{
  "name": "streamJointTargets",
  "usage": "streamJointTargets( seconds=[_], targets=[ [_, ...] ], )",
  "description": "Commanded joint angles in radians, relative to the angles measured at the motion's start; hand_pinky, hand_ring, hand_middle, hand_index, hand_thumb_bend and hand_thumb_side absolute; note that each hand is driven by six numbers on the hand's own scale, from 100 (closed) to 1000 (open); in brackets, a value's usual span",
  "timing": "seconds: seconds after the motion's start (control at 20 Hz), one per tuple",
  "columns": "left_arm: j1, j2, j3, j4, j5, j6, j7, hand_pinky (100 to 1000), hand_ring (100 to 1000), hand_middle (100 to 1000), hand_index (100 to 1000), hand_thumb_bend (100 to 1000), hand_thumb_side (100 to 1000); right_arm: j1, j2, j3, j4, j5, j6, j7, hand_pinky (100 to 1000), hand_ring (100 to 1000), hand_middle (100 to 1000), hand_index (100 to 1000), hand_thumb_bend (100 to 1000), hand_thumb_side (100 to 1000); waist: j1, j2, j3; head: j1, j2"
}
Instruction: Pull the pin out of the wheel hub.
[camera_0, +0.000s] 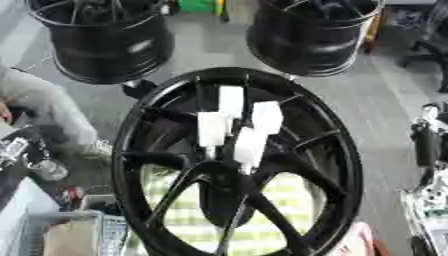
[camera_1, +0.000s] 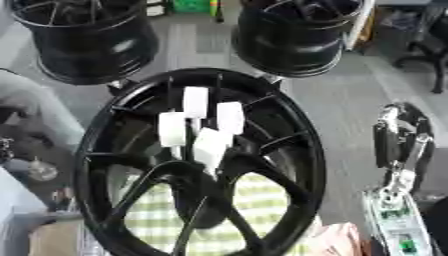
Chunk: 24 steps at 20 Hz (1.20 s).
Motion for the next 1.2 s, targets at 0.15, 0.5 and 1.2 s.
streamJointTargets(
  seconds=[0.15, 0.5, 1.2],
  targets=[
    [-0.008, 0.010, 0.000, -0.021, 0.001, 0.000, 0.003, 645, 613, 643, 783, 100, 859, -0.008, -0.009, -0.006, -0.017, 0.006, -0.001, 0.001, 549, 567, 689, 810, 100, 674, 0.001, -0.009, -0.002, -0.002, -0.003],
    [-0.009, 0.011, -0.001, -0.022, 0.001, 0.001, 0.003, 645, 613, 643, 782, 100, 858, -0.009, -0.036, -0.007, -0.020, 0.014, 0.008, 0.013, 553, 570, 693, 815, 100, 654, 0.001, -0.010, 0.001, -0.005, -0.003],
    [-0.006, 0.033, -0.011, -0.021, -0.007, 0.003, -0.006, 645, 613, 642, 782, 100, 858, -0.083, -0.387, 0.198, -0.150, 0.204, 0.122, 0.218, 633, 645, 765, 886, 100, 434, -0.034, -0.022, 0.022, 0.004, -0.003]
  ],
)
